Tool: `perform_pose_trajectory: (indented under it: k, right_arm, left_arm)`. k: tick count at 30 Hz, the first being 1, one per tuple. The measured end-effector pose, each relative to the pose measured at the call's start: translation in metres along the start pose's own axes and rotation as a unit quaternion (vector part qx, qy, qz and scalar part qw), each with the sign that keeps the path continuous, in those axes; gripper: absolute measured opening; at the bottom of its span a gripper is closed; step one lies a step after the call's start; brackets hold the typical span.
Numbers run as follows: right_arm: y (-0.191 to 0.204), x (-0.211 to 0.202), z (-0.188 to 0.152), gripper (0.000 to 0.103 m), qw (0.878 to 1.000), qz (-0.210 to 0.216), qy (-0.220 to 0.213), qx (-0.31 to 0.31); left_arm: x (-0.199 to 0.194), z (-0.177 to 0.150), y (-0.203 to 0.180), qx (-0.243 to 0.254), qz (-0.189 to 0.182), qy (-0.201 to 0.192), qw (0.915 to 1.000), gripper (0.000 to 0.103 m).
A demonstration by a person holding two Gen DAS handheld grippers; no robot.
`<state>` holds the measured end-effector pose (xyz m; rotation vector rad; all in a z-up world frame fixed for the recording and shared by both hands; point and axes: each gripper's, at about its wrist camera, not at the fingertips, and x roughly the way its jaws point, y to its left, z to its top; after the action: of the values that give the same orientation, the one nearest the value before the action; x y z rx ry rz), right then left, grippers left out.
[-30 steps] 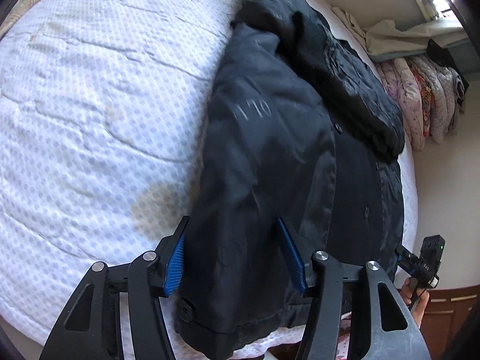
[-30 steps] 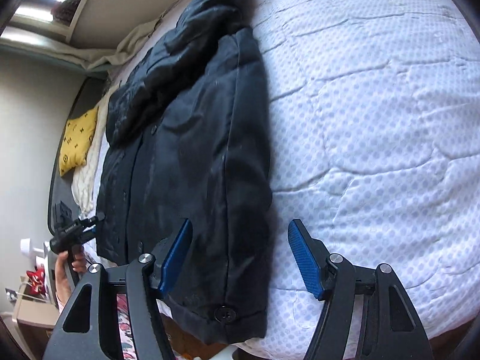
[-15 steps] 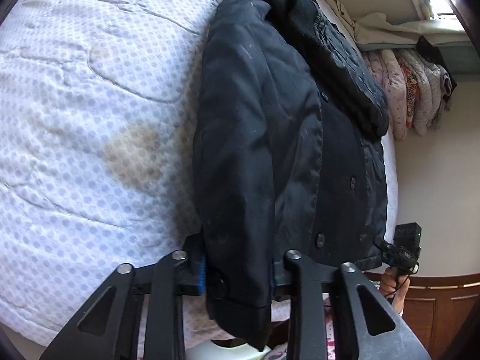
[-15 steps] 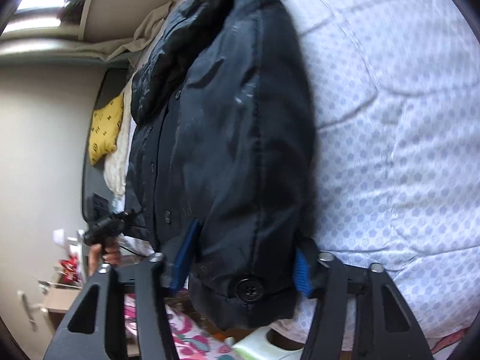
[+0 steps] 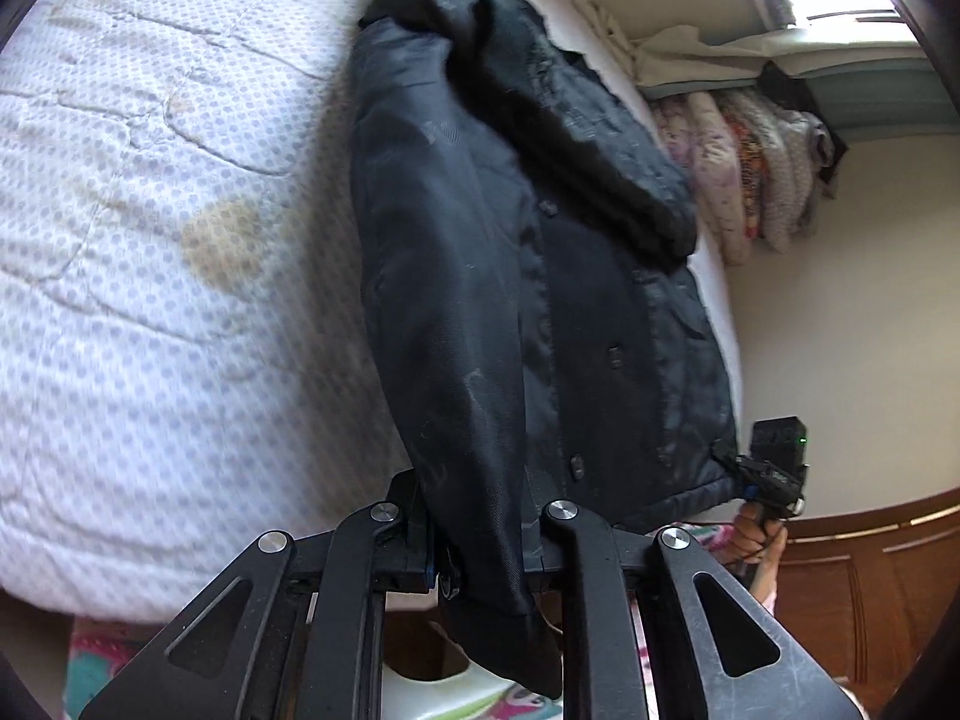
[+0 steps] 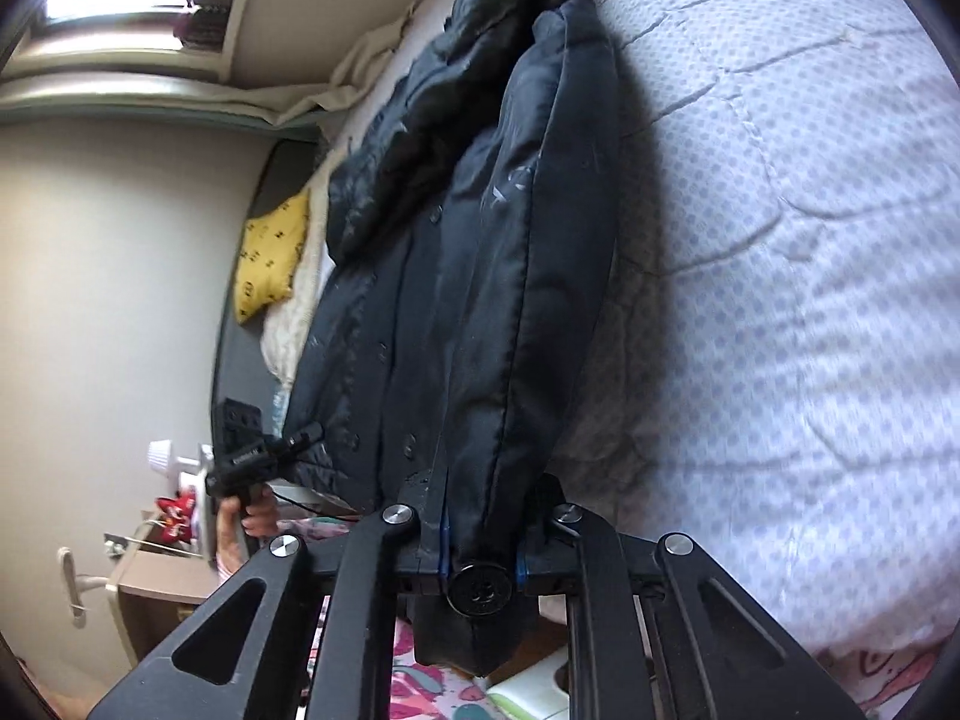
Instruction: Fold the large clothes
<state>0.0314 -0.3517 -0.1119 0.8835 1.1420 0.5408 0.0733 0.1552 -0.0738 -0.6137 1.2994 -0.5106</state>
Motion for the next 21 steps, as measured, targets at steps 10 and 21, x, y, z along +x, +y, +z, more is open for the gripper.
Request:
perform_pose_trajectory:
  k: [10, 21]
  right_arm:
    - [0.007, -0.019, -0.022, 0.009, 0.999, 0.035, -0.013, -0.005]
    - [0.035, -0.043, -0.03, 0.009, 0.995, 0.085, -0.03, -0.041]
  left_arm:
    - [-0.025, -0.019, -0.021, 0.02, -0.021, -0.01, 0.9995, 0.018]
    - [-0.061, -0.029, -0.032, 0.017, -0.064, -0.049, 0.9966, 0.018]
